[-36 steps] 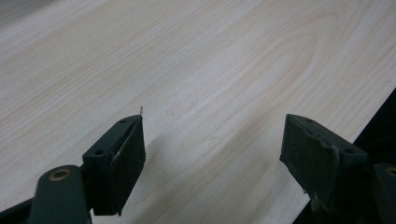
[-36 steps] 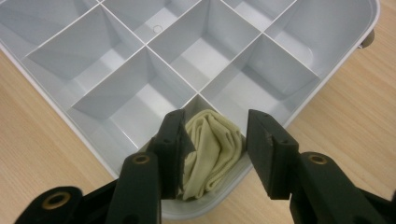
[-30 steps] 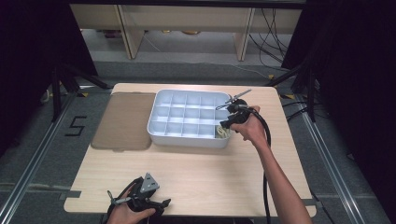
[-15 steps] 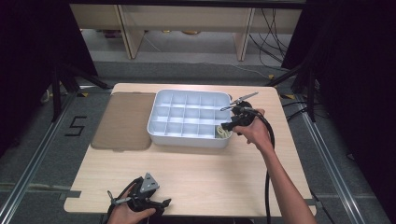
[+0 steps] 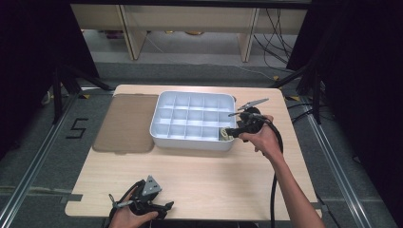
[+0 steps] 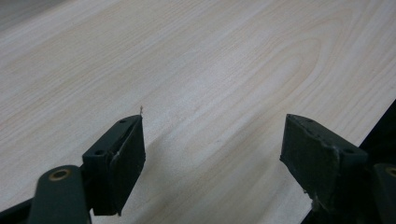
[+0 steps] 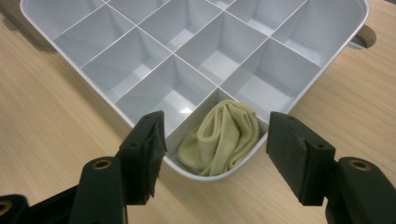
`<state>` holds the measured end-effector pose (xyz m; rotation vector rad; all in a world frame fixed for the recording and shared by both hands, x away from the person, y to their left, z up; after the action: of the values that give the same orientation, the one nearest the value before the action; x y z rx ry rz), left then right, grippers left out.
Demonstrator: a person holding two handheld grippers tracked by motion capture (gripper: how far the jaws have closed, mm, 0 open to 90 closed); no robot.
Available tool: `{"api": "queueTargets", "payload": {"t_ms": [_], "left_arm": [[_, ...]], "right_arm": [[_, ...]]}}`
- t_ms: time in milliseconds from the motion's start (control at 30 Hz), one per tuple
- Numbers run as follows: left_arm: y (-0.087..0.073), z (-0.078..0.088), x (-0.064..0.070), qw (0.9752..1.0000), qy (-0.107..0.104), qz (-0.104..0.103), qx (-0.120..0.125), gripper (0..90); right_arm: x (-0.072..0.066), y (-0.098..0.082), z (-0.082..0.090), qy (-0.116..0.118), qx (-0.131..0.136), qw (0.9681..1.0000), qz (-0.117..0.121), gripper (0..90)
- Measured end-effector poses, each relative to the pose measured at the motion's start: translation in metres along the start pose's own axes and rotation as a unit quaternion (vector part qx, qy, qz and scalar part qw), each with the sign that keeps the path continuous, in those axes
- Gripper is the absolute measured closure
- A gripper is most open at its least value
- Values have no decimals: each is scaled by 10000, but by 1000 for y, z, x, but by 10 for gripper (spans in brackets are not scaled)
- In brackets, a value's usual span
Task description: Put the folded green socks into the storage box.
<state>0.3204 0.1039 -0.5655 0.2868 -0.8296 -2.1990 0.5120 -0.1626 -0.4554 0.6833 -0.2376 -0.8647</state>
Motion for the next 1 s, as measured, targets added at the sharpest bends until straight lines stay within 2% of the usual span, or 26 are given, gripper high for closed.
{"api": "queueTargets", "payload": {"t_ms": [33, 67, 200, 233, 267, 300, 333, 367, 400, 533, 567, 600, 667, 733, 767, 800, 833, 867, 900, 1000], "left_arm": [[0, 0, 0, 10000, -3, -3, 0, 210], [0, 0, 0, 10000, -3, -4, 1, 210], [0, 0, 0, 10000, -1, -3, -2, 210], [0, 0, 0, 10000, 1, -2, -2, 210], [0, 1, 0, 10000, -12, -40, -19, 210], [0, 0, 0, 10000, -5, -39, -14, 210], [0, 0, 0, 10000, -7, -40, -15, 210], [0, 1, 0, 10000, -9, -44, -17, 210], [0, 1, -1, 10000, -15, -72, -15, 210], [0, 0, -2, 10000, 12, -10, 15, 210], [0, 1, -3, 10000, 10, -81, -1, 210], [0, 0, -3, 10000, 43, -22, 9, 210], [0, 1, -3, 10000, 48, -22, -6, 210], [0, 1, -3, 10000, 50, -14, -6, 210], [0, 0, -3, 10000, 42, -32, 3, 210], [0, 0, -3, 10000, 31, -43, 2, 210], [0, 0, -2, 10000, 36, -23, 2, 210], [0, 0, -3, 10000, 38, -49, -1, 210], [0, 0, -3, 10000, 41, -28, 0, 210], [0, 0, -3, 10000, 54, -33, -15, 210]], "right_arm": [[-1, -1, 2, 9, -35, 10000, -15, 375], [-2, -2, 1, -6, 39, 10000, -62, 372], [-5, -7, 4, 90, -9, 10000, 9, 366], [-6, -8, 4, 89, 14, 10000, -39, 363], [-4, -9, 4, 66, 58, 10000, 27, 361], [-6, -10, 4, 128, 72, 9999, -92, 360], [-4, -11, 5, 109, 72, 9999, 76, 360], [-4, -12, 4, 145, 142, 9997, 131, 359], [-5, -14, 6, 110, 129, 9998, 36, 356], [-6, -18, 9, 125, 136, 9998, 18, 344], [-6, -17, 8, 135, 261, 9995, 109, 343], [-6, -17, 10, 87, 261, 9996, 112, 342], [-9, -19, 13, 133, 159, 9998, 44, 339], [-14, -20, 13, 206, 228, 9995, 6, 336], [-14, -20, 14, 170, 232, 9996, 68, 335], [-18, -22, 14, 240, 201, 9995, 49, 334], [-18, -21, 12, 220, 330, 9991, 144, 332], [-20, -23, 15, 232, 206, 9995, 97, 330], [-20, -22, 13, 199, 325, 9992, 140, 330], [-23, -25, 14, 248, 263, 9993, 75, 330]]}}
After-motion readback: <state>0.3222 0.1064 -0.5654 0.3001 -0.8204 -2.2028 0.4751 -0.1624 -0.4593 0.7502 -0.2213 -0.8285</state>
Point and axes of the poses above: each handheld gripper's, and its own axes: z roughly backward along the jaws, y roughly out of its top, x roughly to its right, the point moved 8 cm from there along -z, roughly forward along the jaws, and after that the axes turned 2 degrees about -x, right-handed, at the moved point
